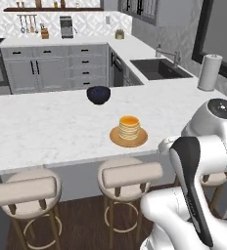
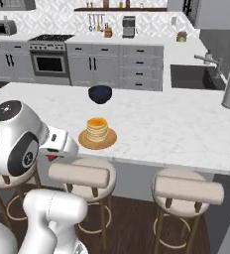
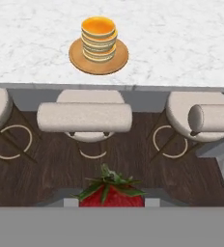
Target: Take the strawberry from the fridge and place it on top of the pancake, located on the dining counter.
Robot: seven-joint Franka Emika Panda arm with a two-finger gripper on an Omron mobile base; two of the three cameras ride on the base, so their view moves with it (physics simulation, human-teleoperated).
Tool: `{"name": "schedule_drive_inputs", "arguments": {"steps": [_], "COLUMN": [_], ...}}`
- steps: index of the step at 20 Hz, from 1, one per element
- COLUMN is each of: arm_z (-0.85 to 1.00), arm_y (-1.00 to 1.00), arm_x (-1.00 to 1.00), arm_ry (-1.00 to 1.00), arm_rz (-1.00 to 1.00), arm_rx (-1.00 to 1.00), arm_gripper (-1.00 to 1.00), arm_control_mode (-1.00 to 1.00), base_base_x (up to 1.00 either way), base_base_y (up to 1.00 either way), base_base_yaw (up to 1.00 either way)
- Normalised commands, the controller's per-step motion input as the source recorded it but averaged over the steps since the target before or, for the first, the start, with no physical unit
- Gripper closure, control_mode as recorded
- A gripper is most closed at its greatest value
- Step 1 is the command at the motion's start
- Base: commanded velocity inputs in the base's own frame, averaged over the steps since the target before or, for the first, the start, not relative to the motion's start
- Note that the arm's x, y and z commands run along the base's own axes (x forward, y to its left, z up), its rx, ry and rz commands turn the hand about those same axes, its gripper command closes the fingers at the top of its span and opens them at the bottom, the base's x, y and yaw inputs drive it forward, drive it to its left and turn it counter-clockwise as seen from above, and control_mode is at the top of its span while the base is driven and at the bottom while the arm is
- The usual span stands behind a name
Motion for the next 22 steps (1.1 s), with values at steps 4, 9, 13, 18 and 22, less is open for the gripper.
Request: {"name": "schedule_drive_inputs", "arguments": {"steps": [4,9,13,18,22], "arm_z": [0.0,0.0,0.0,0.0,0.0], "arm_y": [0.0,0.0,0.0,0.0,0.0], "arm_x": [0.0,0.0,0.0,0.0,0.0], "arm_ry": [0.0,0.0,0.0,0.0,0.0], "arm_rz": [0.0,0.0,0.0,0.0,0.0], "arm_rx": [0.0,0.0,0.0,0.0,0.0], "arm_gripper": [1.0,1.0,1.0,1.0,1.0], "arm_control_mode": [1.0,1.0,1.0,1.0,1.0], "base_base_x": [0.18,0.38,0.51,0.35,0.3], "base_base_y": [0.72,0.4,-0.23,-0.4,-0.36], "base_base_yaw": [-0.31,-0.04,0.01,0.0,0.0]}}
